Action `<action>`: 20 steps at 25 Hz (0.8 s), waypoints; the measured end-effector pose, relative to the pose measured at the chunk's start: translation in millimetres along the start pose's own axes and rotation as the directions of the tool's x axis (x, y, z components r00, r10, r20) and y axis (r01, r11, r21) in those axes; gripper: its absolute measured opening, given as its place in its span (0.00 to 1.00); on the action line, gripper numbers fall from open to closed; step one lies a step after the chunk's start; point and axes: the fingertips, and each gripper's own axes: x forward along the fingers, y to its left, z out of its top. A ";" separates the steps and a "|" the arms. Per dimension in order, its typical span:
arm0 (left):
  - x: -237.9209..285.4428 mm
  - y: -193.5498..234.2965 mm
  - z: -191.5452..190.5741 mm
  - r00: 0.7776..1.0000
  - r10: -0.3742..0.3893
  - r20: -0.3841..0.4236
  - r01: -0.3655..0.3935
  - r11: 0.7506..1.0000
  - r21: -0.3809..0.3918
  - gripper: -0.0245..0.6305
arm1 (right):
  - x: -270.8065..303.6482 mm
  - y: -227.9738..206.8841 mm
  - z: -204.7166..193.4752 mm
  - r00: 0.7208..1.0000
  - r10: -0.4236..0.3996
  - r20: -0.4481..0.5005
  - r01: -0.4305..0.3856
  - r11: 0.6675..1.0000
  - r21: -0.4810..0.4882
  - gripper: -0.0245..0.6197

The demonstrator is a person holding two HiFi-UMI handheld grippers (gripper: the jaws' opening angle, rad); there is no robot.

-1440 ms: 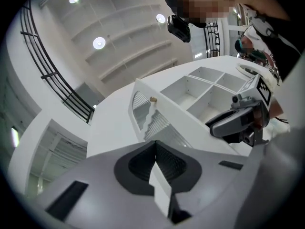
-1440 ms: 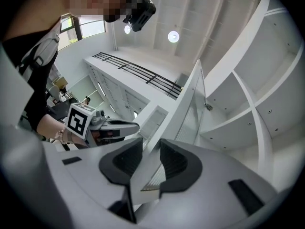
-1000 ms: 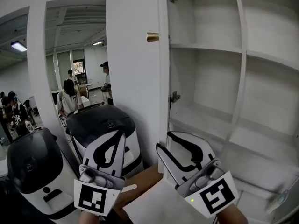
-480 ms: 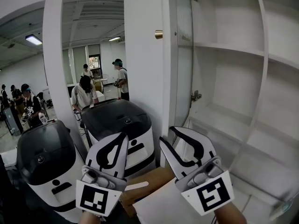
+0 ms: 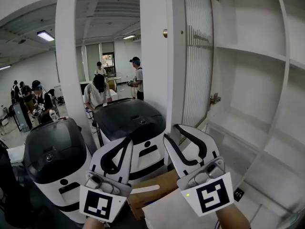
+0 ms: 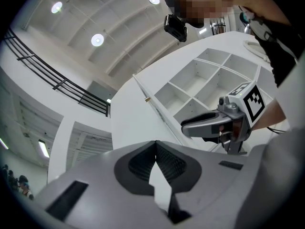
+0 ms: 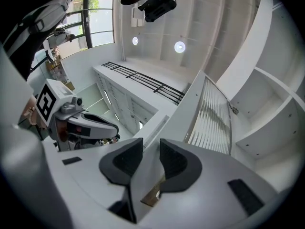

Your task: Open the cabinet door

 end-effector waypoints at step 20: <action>-21.1 16.3 -12.3 0.998 0.042 -0.049 -0.040 0.998 0.043 0.04 | 36.1 19.5 -16.8 0.999 0.046 0.023 -0.047 0.999 0.026 0.04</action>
